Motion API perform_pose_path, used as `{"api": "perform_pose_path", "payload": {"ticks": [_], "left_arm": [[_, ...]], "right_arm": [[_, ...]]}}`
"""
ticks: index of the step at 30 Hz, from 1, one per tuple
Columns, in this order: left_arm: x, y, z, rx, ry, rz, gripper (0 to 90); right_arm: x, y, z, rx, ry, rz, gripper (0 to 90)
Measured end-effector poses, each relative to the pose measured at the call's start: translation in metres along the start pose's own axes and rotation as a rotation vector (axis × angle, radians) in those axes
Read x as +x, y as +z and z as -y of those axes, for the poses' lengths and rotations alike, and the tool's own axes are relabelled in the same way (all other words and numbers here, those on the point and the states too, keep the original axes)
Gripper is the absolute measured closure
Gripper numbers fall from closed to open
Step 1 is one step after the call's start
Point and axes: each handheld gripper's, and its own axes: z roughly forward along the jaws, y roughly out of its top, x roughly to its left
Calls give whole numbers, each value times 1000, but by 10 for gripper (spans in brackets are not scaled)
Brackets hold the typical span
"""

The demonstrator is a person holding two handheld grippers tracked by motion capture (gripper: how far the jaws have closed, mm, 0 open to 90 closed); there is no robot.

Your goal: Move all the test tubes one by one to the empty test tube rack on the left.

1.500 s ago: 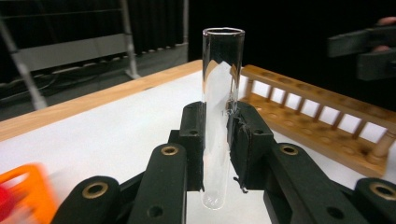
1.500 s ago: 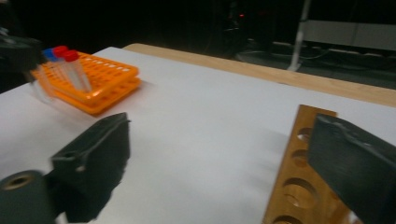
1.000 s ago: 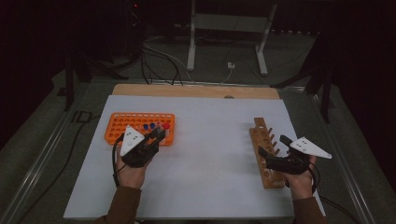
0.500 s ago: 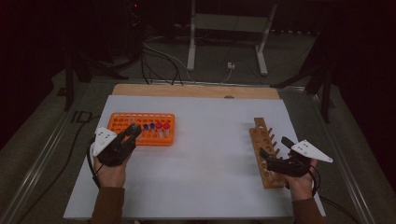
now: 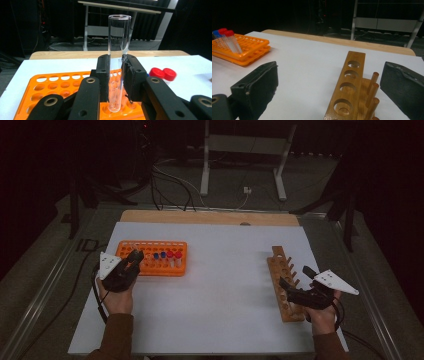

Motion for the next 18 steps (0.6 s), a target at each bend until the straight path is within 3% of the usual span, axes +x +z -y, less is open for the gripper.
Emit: {"api": "perform_pose_path", "payload": {"ticks": [18], "left_arm": [[8, 28, 14, 93, 43, -83, 761]], "right_arm": [[0, -1, -1, -7, 3, -4, 20]]}}
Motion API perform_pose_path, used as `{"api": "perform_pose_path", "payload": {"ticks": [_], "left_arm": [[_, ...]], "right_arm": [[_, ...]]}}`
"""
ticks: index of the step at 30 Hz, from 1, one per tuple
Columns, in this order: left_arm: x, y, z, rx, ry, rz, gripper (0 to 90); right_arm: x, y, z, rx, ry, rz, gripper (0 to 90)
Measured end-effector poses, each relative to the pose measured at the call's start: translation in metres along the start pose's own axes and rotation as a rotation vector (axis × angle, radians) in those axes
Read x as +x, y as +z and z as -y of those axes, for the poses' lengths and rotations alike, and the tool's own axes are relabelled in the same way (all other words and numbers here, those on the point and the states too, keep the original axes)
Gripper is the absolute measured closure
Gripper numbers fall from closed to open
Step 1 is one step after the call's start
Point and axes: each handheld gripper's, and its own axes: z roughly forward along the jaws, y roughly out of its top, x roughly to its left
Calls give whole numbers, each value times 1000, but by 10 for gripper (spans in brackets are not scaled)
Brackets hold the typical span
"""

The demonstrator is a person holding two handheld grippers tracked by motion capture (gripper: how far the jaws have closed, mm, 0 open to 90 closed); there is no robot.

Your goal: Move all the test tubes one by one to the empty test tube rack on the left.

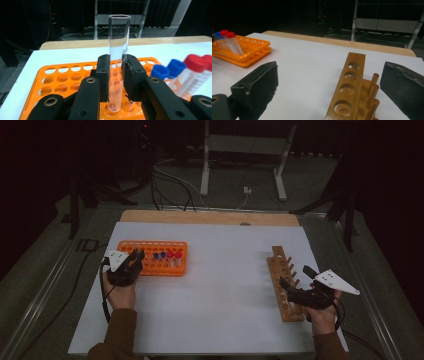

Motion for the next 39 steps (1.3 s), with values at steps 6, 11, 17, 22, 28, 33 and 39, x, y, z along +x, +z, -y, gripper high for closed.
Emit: {"api": "perform_pose_path", "payload": {"ticks": [6, 11, 17, 22, 28, 33, 39], "left_arm": [[3, 7, 6, 17, -10, -6, 761], [3, 12, 9, 28, -17, 0, 761], [2, 16, 14, 76, 18, 18, 761], [2, 18, 22, 149, 74, 31, 763], [1, 19, 26, 180, 99, 31, 768], [1, 19, 27, 184, 101, 34, 769], [3, 19, 25, 196, 95, 45, 769]], "right_arm": [[0, 0, 0, -4, 0, 0, 20], [1, 0, 0, -3, -3, -3, 20], [1, 0, 0, 0, -3, -4, 21], [0, 0, 0, 0, -3, -5, 21], [2, 0, 1, 4, -9, -8, 21], [3, 1, 1, 6, -9, -12, 22], [4, 2, 3, 10, -13, -17, 23]]}}
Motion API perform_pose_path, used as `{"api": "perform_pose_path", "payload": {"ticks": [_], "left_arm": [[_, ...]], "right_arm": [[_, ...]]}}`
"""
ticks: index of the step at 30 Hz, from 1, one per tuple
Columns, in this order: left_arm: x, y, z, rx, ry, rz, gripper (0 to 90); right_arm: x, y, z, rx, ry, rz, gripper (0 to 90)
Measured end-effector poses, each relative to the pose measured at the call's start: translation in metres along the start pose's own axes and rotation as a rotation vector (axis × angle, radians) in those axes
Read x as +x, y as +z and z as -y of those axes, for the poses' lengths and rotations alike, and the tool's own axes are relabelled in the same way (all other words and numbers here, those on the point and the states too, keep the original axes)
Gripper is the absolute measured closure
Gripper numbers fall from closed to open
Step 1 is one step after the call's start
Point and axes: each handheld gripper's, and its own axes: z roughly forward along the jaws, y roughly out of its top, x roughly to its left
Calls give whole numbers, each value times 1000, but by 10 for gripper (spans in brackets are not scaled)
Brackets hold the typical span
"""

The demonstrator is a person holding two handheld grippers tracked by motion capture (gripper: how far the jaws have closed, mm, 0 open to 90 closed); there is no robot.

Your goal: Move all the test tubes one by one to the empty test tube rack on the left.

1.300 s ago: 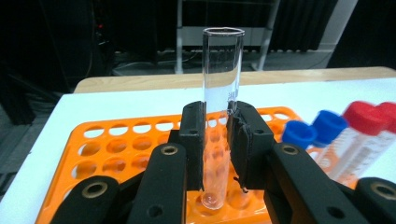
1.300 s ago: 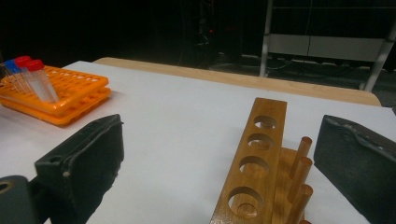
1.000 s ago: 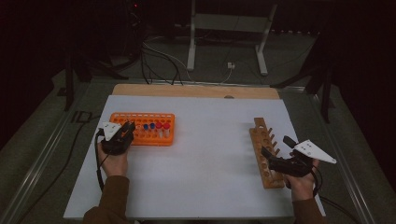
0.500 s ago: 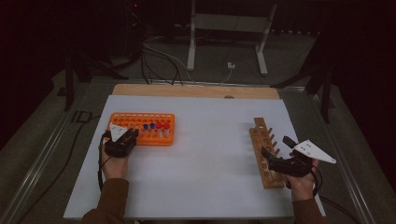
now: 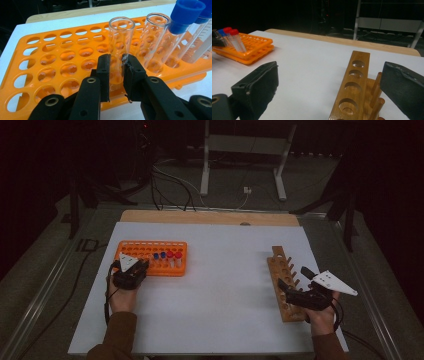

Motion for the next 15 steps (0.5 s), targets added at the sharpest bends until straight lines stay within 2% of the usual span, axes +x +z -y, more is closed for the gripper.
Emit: {"api": "perform_pose_path", "payload": {"ticks": [7, 11, 15], "left_arm": [[2, -1, -1, 3, -38, 21, 750], [2, -4, 1, 9, -40, 1, 681], [6, -10, 4, 3, -66, -4, 606]], "right_arm": [[1, 0, 1, 4, -1, -5, 23], [0, 0, 2, 7, 2, -4, 23], [1, 1, 2, 9, -1, -8, 23]]}}
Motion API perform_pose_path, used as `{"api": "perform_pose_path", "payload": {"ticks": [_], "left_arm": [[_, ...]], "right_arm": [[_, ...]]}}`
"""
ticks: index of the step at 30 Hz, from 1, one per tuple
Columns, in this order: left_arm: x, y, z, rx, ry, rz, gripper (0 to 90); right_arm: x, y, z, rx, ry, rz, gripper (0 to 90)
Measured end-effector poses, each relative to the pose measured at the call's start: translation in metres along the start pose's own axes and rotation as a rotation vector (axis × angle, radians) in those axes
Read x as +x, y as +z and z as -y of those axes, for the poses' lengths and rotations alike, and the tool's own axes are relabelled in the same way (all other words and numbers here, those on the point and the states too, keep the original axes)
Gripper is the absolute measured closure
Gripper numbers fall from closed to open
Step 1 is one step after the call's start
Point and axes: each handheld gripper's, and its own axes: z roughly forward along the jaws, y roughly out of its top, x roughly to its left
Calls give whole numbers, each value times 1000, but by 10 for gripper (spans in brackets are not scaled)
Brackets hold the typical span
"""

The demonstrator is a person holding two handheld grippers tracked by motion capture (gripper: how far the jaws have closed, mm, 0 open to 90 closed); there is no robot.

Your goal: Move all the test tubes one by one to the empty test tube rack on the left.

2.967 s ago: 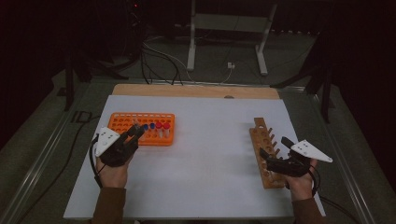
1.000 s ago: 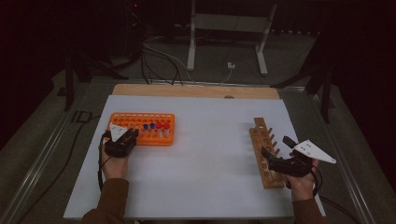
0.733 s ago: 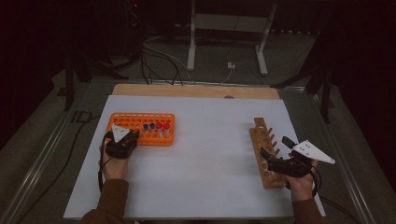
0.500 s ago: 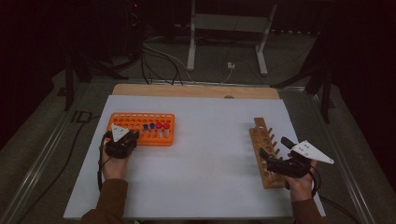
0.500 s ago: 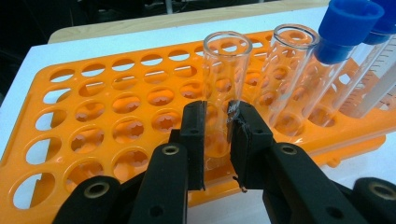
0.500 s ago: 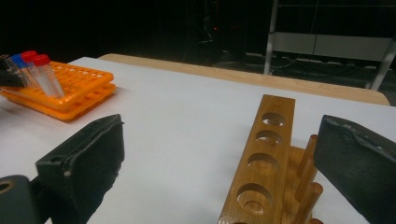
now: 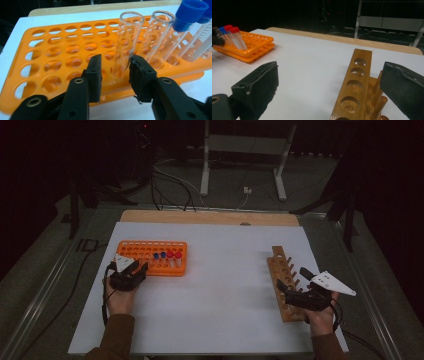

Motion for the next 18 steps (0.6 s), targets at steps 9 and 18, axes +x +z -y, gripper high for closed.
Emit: {"api": "perform_pose_path", "payload": {"ticks": [9, 18], "left_arm": [[2, -40, -3, -125, -31, 50, 393], [-7, -81, 1, -210, -16, 122, 157]], "right_arm": [[0, 0, 1, -7, -2, -8, 23], [0, 0, 1, -6, -5, -14, 23]]}}
